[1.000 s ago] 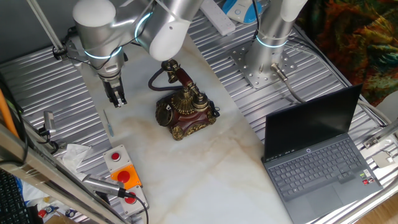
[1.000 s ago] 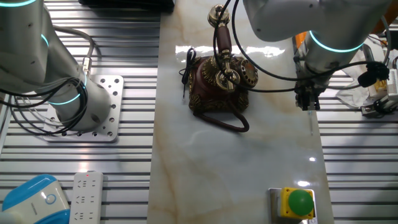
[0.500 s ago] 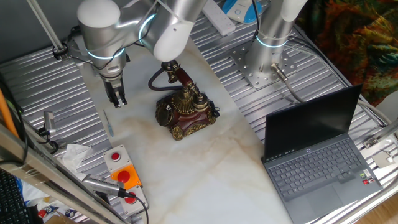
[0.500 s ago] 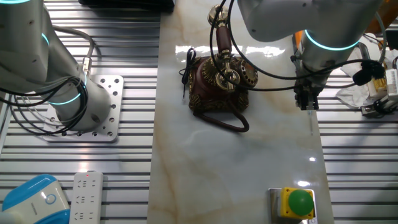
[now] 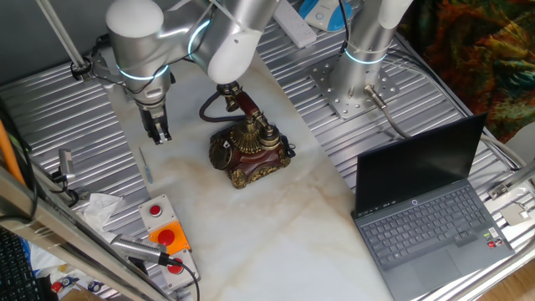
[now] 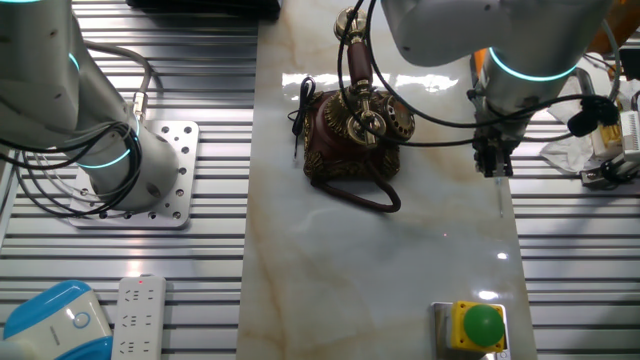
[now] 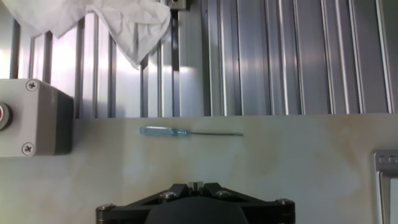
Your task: Dial a number on an old rotary phone
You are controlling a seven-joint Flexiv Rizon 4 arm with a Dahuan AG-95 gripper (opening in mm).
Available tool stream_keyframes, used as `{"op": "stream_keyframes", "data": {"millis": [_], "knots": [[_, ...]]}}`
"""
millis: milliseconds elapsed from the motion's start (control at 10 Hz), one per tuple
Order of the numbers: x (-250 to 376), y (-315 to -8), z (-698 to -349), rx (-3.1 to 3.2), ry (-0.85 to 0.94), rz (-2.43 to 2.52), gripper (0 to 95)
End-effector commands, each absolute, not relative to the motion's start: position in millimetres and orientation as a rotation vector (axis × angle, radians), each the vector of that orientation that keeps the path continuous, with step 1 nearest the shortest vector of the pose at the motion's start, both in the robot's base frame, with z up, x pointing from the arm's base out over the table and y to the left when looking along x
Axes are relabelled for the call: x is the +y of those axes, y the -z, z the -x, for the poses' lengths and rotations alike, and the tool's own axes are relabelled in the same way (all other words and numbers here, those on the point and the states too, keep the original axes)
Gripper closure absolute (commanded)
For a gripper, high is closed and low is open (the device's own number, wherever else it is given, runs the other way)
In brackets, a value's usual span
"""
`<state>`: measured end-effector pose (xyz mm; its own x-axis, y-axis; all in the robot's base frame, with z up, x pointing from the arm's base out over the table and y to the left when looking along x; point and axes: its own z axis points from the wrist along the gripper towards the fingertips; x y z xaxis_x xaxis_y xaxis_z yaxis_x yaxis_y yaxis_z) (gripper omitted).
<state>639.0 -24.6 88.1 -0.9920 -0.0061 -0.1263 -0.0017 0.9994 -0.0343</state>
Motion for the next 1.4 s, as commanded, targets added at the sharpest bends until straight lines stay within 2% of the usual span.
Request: {"op": "stream_keyframes", "data": {"millis": [100,600,1400], "knots": [[-24.4,-88.2,-639.1,3.018,0.051,0.014,95.0],[-24.4,-88.2,-639.1,3.038,0.038,0.044,95.0],[-19.1,-71.7,-689.9,3.057,0.038,0.141,95.0]]}}
